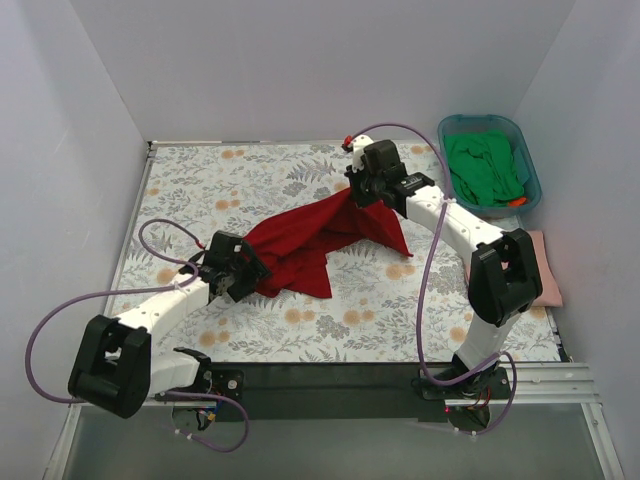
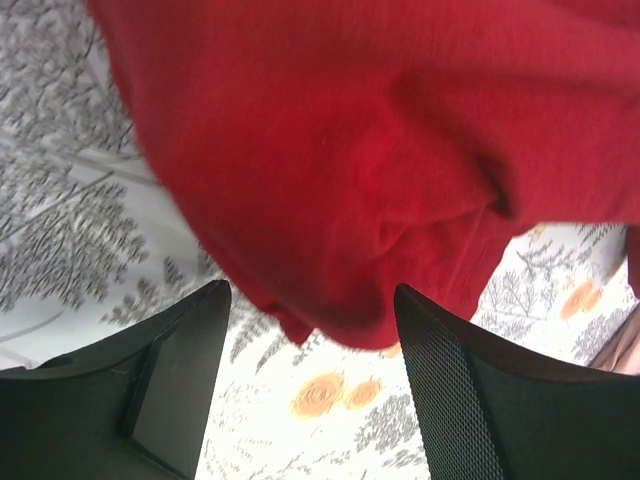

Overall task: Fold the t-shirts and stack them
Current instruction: Flatten the tshirt out

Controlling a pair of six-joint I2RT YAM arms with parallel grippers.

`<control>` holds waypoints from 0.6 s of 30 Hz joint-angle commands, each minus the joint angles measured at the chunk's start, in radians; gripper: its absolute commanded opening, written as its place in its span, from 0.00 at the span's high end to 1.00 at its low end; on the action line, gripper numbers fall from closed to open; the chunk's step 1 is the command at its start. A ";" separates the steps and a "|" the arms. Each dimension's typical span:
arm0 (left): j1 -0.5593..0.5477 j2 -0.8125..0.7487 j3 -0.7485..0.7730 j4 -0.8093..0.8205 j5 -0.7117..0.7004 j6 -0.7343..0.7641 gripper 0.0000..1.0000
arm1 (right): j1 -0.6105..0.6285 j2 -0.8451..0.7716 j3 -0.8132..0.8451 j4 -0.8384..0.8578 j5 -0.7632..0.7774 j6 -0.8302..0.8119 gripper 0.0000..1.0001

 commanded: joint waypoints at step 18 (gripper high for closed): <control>0.009 -0.222 0.412 -0.458 -0.553 0.376 1.00 | -0.065 -0.270 -0.037 -0.143 0.114 -0.094 0.99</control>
